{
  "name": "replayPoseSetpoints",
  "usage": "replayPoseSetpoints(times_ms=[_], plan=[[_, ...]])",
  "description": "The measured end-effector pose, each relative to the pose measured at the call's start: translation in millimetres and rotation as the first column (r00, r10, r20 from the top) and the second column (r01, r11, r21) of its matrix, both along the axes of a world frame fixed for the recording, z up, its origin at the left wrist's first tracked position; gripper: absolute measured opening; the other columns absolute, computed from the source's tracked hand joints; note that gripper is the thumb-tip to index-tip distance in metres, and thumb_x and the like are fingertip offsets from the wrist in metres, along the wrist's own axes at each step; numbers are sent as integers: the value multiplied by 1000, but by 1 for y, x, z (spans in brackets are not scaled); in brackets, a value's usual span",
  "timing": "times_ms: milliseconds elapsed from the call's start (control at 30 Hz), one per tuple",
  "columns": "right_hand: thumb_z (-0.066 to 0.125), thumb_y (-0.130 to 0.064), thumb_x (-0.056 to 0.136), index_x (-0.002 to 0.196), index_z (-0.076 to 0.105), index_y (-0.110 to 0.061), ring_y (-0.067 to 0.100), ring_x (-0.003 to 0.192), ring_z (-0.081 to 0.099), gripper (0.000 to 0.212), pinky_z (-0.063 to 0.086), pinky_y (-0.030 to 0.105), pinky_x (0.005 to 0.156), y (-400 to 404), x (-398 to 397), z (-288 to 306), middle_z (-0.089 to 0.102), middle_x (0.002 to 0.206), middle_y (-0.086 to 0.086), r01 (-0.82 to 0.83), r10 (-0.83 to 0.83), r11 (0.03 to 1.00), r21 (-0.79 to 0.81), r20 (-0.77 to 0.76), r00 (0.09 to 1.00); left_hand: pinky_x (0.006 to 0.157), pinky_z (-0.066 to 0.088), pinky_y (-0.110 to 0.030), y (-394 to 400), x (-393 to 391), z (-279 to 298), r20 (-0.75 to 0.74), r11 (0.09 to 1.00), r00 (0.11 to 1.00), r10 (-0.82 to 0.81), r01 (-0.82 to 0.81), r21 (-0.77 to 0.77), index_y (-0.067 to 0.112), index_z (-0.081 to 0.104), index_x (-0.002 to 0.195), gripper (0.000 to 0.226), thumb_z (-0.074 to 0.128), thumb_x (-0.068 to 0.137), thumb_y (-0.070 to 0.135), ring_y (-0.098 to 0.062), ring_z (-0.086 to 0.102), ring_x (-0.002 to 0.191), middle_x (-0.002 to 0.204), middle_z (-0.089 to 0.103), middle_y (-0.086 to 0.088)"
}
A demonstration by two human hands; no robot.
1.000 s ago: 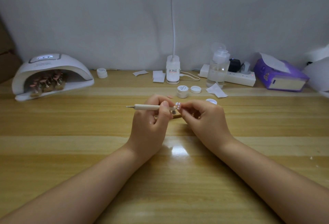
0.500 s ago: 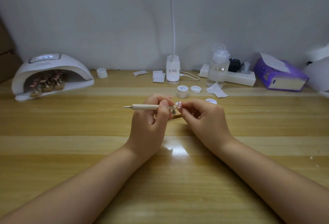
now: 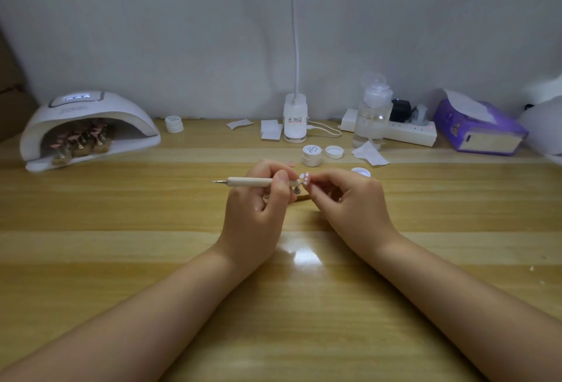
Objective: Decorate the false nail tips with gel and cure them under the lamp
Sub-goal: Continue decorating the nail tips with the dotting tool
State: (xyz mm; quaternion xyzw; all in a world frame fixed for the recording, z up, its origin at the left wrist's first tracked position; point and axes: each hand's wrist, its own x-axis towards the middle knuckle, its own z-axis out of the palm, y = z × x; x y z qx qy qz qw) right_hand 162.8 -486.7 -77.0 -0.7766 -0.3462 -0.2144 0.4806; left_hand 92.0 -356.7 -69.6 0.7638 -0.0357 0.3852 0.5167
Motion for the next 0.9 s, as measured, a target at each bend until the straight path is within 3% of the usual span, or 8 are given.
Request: replayPoseSetpoints(times_ms=[333, 533, 767, 900], plan=[[71, -7, 80, 86, 74, -13, 1, 66, 57, 9, 41, 8, 62, 0, 0, -1, 70, 74, -4, 5, -5, 1000, 2, 0, 1000, 62, 51, -37, -1, 0, 0, -13, 1000, 1000, 0, 0, -4, 20, 60, 81, 19, 43, 90, 18, -10, 60, 63, 65, 61, 5], [71, -7, 80, 86, 74, -13, -1, 65, 56, 9, 41, 7, 62, 0, 0, -1, 70, 74, -5, 7, -7, 1000, 0, 5, 1000, 61, 52, -36, 0, 0, 0, 5, 1000, 1000, -7, 7, -12, 21, 60, 82, 25, 41, 87, 36, -11, 61, 64, 65, 61, 4], [71, -6, 80, 87, 74, -12, 3, 69, 58, 9, 42, 8, 63, 0, -1, 0, 71, 75, -4, -6, 6, 1000, 0, 2, 1000, 61, 52, -36, 0, 1, -1, 13, 1000, 1000, -11, 11, -4, 20, 60, 82, 26, 41, 87, 36, -12, 62, 64, 67, 63, 1], [71, -7, 81, 86, 74, -12, -3, 65, 56, 8, 41, 6, 63, -1, -1, 0, 70, 75, -5, -6, 6, 1000, 7, 9, 1000, 62, 52, -26, 1, 1, -1, 44, 999, 999, -16, 17, -35, 27, 59, 83, 21, 40, 88, 36, -5, 62, 66, 74, 65, 7]])
